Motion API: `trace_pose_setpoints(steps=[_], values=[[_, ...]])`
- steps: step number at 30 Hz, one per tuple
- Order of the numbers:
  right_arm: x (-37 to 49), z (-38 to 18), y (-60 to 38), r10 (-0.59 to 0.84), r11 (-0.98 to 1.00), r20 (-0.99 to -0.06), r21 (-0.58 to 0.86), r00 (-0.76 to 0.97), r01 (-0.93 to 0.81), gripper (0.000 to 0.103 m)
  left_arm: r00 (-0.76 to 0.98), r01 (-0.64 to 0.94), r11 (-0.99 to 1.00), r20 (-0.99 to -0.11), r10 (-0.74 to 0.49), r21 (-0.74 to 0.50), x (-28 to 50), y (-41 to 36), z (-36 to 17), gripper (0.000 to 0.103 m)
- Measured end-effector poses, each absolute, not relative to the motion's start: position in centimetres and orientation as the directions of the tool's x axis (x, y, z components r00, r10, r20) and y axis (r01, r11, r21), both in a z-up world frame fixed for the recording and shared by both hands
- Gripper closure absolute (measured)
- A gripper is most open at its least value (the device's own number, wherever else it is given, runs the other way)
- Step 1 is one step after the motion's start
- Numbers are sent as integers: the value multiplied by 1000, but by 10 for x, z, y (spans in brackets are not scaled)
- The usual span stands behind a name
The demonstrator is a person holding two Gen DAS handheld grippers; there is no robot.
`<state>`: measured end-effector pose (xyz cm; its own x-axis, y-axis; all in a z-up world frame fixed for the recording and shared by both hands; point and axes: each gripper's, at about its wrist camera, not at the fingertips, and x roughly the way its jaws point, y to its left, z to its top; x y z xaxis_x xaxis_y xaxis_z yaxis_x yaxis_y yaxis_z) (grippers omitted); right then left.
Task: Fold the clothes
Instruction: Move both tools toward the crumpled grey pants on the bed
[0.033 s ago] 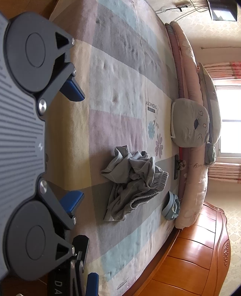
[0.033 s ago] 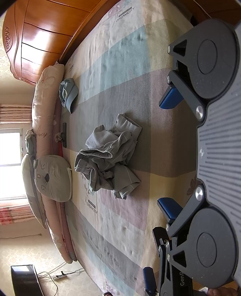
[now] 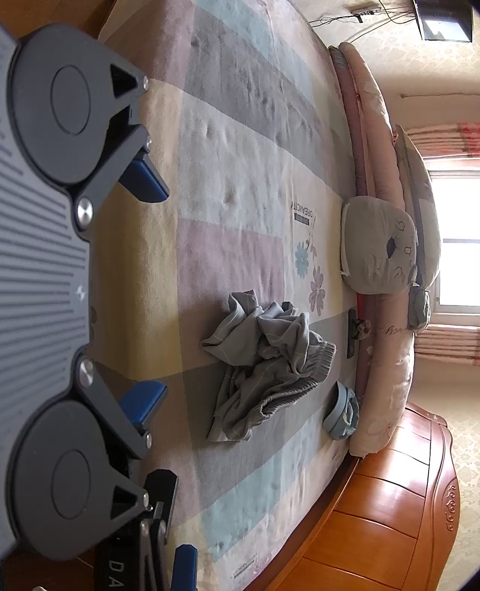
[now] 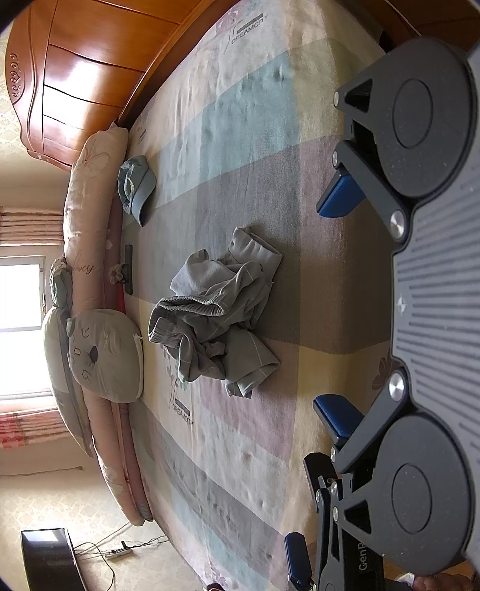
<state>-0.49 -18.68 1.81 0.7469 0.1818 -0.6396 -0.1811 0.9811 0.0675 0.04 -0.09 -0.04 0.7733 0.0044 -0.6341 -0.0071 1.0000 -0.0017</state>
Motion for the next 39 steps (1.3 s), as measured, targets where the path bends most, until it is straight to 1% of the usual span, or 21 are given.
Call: trace_pose_setpoints(steps=[4,6,24,39], values=[[-4,17,-183,187,980,-634,72,750,-184,0,774,-7,1000,-633,19,21,1,-3,-1,1],[-4,17,-182,191,980,-633,76,750,-185,0,774,-12,1000,-633,-2,-18,4,3,-2,1],[2,15,-184,204,976,-640,73,740,-206,0,759,-13,1000,-651,2,-11,12,-2,-3,1],[13,5,-183,216,972,-645,73,733,-223,0,743,-8,1000,-669,-6,-17,27,2,-17,1]])
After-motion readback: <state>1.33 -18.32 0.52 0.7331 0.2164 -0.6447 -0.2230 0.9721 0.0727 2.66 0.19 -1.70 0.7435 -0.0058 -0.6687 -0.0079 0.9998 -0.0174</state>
